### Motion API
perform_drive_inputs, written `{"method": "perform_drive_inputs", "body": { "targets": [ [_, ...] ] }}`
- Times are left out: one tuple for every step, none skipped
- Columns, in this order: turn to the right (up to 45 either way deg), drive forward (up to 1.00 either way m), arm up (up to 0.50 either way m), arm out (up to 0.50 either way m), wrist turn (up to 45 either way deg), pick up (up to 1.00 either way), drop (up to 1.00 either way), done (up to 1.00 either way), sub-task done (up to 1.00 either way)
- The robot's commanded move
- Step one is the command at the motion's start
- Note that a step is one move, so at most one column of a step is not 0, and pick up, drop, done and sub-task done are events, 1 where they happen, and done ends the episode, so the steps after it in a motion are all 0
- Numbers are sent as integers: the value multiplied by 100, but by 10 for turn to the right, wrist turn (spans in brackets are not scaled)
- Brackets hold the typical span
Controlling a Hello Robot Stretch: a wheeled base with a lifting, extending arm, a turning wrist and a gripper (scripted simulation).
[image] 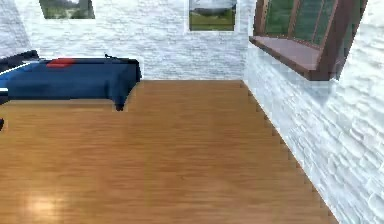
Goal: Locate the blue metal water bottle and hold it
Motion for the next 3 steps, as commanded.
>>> {"method": "perform_drive_inputs", "body": {
  "targets": [
    [-450, 0, 0, 0, 0, 0, 0, 0, 0],
    [-450, 0, 0, 0, 0, 0, 0, 0, 0],
    [-150, 0, 0, 0, 0, 0, 0, 0, 0]
  ]
}}
